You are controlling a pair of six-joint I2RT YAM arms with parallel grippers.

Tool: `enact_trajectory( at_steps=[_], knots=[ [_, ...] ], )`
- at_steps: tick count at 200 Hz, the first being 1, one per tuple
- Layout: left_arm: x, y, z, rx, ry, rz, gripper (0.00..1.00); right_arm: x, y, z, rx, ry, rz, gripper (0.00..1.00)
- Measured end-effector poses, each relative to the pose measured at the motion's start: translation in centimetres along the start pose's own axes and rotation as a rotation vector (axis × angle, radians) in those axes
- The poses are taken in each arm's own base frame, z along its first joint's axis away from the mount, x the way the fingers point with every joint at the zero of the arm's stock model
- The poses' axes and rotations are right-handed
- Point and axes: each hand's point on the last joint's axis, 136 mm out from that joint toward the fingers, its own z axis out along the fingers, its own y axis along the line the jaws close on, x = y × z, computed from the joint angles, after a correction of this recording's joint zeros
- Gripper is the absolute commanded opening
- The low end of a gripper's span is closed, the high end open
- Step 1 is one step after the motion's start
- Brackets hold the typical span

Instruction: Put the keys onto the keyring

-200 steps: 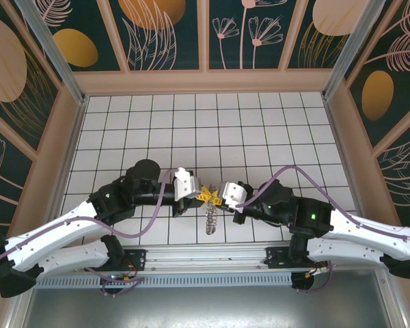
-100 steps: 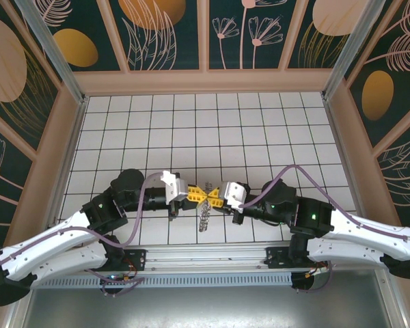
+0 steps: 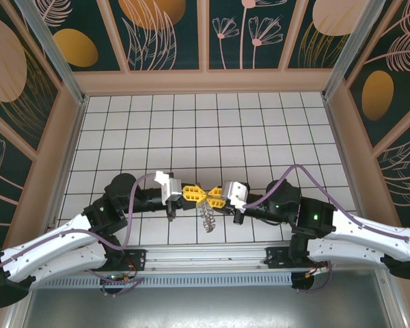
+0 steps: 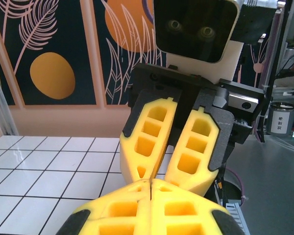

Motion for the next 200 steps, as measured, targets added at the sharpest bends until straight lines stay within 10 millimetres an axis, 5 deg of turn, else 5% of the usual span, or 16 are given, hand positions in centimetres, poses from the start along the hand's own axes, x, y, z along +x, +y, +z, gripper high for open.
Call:
enact_trajectory(
  at_steps=[80,97,152,200],
  knots=[
    [-0.3,0.4,0.6,-0.002,0.059,0.001,0.0,-0.1,-0.7,-0.4,0.034,-0.003,-0.003,0.0],
    [-0.2,0.8,0.9,-0.015,0.109,0.005,0.1,0.0,-1.0,-0.5,0.054,0.007,-0.006,0.0],
    [2.7,2.0,1.0,-0.059,0.298,-0.002,0.12,2.8,-1.5,0.7,0.074,0.14,-0.028,0.0],
    [3.7,1.9,1.0,-0.044,0.333,0.005,0.0,3.7,-1.2,0.7,0.059,0.179,-0.028,0.0]
  ],
)
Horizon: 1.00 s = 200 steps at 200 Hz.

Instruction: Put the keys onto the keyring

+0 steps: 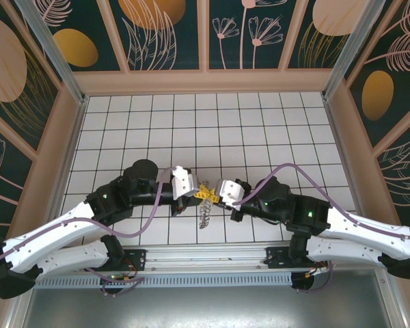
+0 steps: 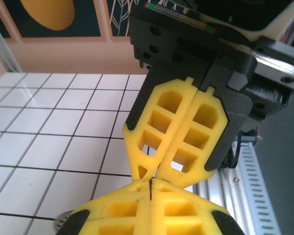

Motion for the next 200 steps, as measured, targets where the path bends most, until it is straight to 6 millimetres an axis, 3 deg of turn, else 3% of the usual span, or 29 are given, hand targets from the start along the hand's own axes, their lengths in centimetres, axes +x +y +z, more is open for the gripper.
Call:
enact_trajectory(
  at_steps=[39,72,109,155,200],
  knots=[
    [-0.5,-0.4,-0.4,0.014,-0.035,0.004,0.0,-0.4,0.2,-0.2,-0.014,-0.02,0.001,0.0],
    [-1.3,-0.9,-1.2,0.017,-0.126,0.008,0.0,-1.5,0.3,-0.5,-0.026,-0.066,0.014,0.15],
    [-2.7,-1.3,-1.9,0.021,-0.222,0.02,0.0,-2.9,0.0,-1.6,-0.016,-0.133,0.03,0.17],
    [-3.8,-1.6,-2.3,0.04,-0.281,0.027,0.0,-3.8,0.1,-2.2,-0.027,-0.183,0.032,0.12],
    [-3.9,-1.8,-2.6,0.042,-0.296,0.02,0.0,-3.9,0.5,-2.2,-0.047,-0.191,0.033,0.0]
  ],
)
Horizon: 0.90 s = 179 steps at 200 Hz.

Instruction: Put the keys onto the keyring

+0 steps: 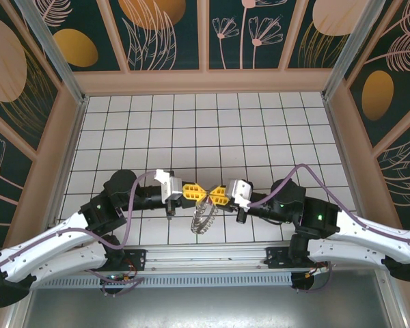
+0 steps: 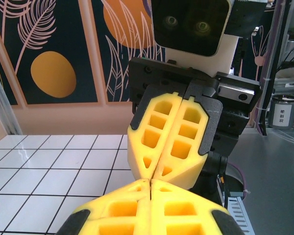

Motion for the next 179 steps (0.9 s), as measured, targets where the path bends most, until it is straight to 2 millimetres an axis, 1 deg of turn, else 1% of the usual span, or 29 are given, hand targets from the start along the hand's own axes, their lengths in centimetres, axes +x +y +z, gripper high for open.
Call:
enact_trajectory(
  at_steps=[73,108,133,179],
  knots=[
    [-0.1,-0.1,-0.1,0.006,-0.005,-0.004,0.0,0.0,0.0,0.0,-0.001,-0.001,0.0,0.0],
    [-0.5,-0.1,-0.4,-0.005,-0.016,0.002,0.0,0.9,0.0,0.9,0.003,0.041,0.002,0.0],
    [-0.3,0.1,-0.4,-0.014,-0.011,0.0,0.0,1.1,0.0,1.5,0.001,0.059,0.005,0.0],
    [-0.4,0.0,-0.4,-0.013,-0.016,0.002,0.0,1.4,-0.3,1.6,0.017,0.068,0.005,0.0]
  ],
)
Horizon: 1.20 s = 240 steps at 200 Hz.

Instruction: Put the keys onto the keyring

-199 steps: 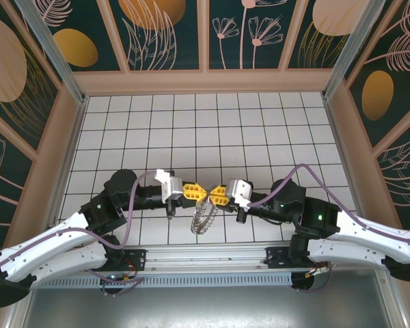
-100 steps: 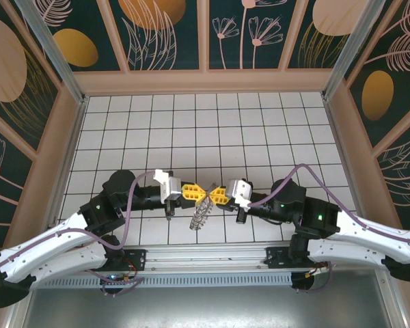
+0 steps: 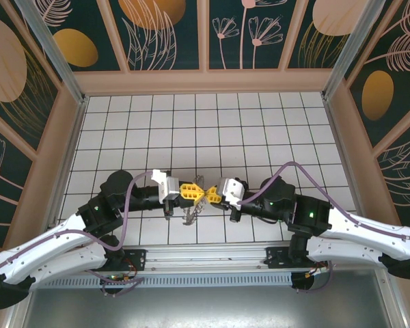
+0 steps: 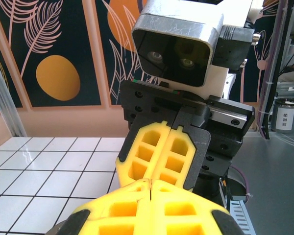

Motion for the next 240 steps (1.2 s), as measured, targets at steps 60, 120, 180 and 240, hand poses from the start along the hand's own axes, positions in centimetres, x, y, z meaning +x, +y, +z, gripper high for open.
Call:
enact_trajectory(
  at_steps=[60,120,180,240],
  knots=[
    [-0.3,0.0,-0.1,0.0,-0.009,0.005,0.0,-0.5,-0.3,-0.6,0.014,-0.021,0.003,0.14],
    [-0.9,-0.3,-0.6,0.0,-0.03,0.016,0.0,0.3,-0.3,-1.8,0.029,-0.045,0.045,0.43],
    [-0.8,-0.4,-0.5,0.007,-0.025,0.014,0.0,1.5,0.2,-1.2,0.017,-0.049,0.071,0.44],
    [-0.7,-0.6,-0.4,0.022,-0.025,0.013,0.0,0.7,1.0,-0.6,-0.028,-0.099,0.069,0.45]
  ],
)
